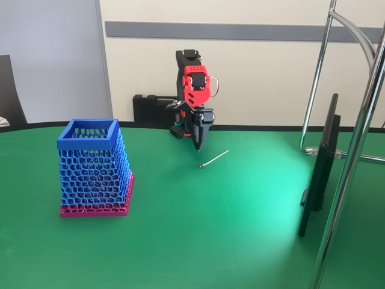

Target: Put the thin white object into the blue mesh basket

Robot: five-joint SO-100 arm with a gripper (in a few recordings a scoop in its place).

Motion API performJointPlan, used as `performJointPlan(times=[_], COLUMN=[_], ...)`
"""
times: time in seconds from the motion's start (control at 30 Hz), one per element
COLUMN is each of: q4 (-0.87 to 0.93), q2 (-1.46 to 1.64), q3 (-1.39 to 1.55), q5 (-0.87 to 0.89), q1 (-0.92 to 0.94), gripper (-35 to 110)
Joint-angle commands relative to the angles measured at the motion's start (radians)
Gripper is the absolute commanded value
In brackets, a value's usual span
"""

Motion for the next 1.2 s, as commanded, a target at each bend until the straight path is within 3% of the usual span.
performJointPlan(times=[0.0, 1.17], q4=[0.008, 0.052], q2=[-0.043, -0.396], q3=[-0.063, -0.21], q5=[-0.037, -0.173], q1=[0.005, -0.069], gripper=[8, 14])
